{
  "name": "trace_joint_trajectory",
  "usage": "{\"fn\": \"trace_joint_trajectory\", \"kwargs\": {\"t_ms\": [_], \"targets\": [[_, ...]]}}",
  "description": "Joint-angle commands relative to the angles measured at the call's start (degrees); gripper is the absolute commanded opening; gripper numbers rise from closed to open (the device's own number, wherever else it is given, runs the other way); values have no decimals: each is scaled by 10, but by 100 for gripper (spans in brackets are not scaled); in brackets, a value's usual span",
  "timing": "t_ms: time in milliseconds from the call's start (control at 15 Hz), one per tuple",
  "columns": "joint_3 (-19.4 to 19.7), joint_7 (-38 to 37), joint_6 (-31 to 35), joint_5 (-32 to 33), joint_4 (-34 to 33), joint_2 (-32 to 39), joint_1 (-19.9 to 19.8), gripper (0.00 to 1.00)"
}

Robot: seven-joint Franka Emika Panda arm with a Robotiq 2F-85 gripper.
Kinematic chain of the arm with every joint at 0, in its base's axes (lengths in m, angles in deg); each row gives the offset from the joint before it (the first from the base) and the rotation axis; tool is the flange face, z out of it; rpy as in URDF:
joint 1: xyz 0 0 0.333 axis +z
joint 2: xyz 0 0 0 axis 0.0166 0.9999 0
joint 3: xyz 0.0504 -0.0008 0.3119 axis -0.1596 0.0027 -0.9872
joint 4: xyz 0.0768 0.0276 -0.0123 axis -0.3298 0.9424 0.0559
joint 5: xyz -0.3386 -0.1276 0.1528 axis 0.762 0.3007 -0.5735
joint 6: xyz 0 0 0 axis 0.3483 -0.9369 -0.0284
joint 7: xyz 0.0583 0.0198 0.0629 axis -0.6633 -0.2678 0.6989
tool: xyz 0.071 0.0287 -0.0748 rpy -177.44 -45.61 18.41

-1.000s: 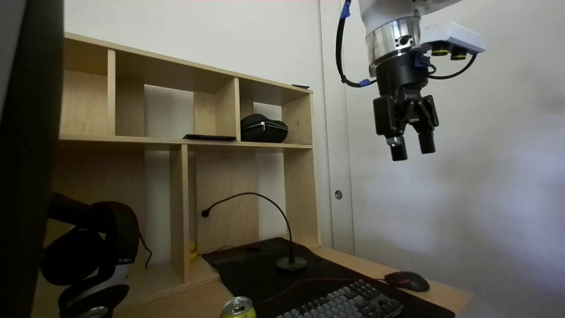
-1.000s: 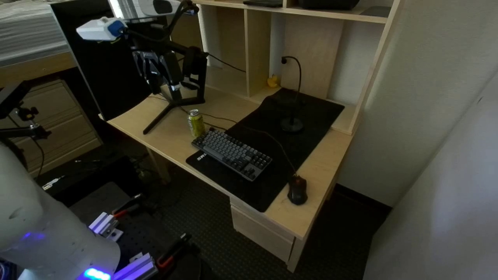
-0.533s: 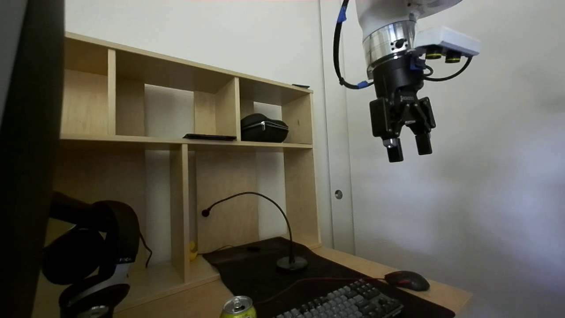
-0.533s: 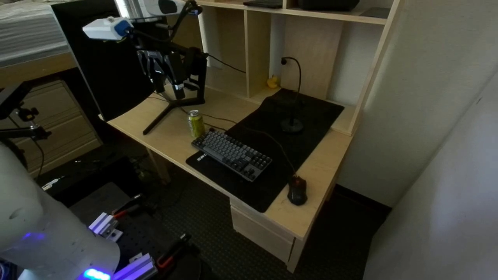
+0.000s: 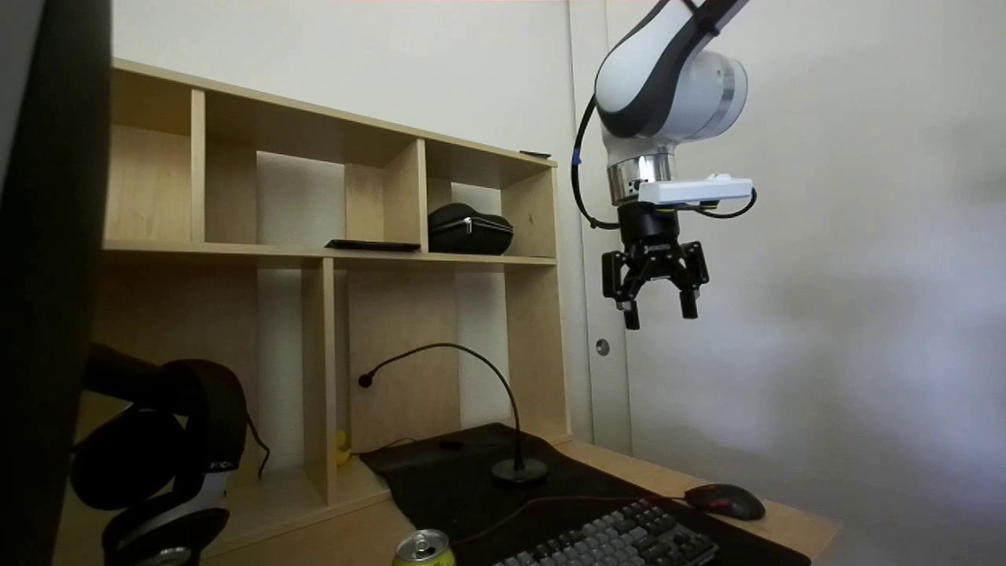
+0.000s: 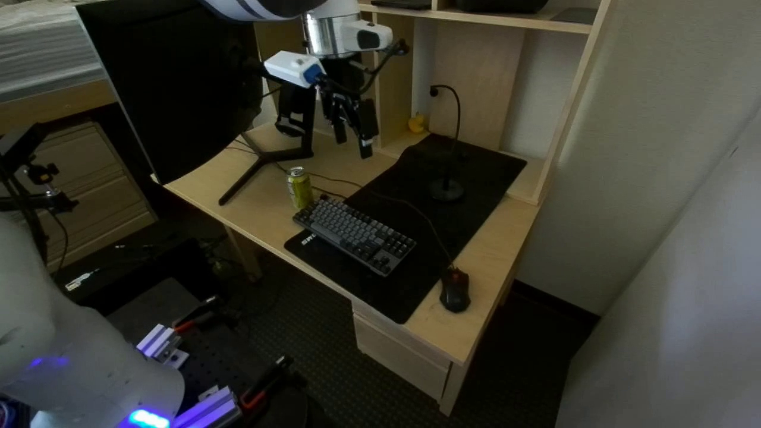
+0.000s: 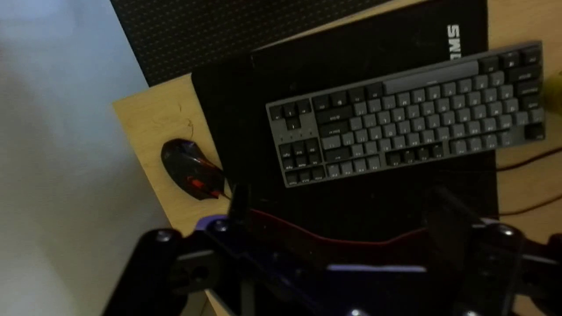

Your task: Move the mic

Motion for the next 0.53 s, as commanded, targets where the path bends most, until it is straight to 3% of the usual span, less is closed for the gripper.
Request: {"fn": "trace_joint_trajectory", "kwargs": {"t_ms": [0,333,467], "targets": [[1,-3,-2,-2,-21,20,1,100],[2,-8,-3,-4,-40,38,2,100],[-9,-20,100,12,-19,62,12,100]]}}
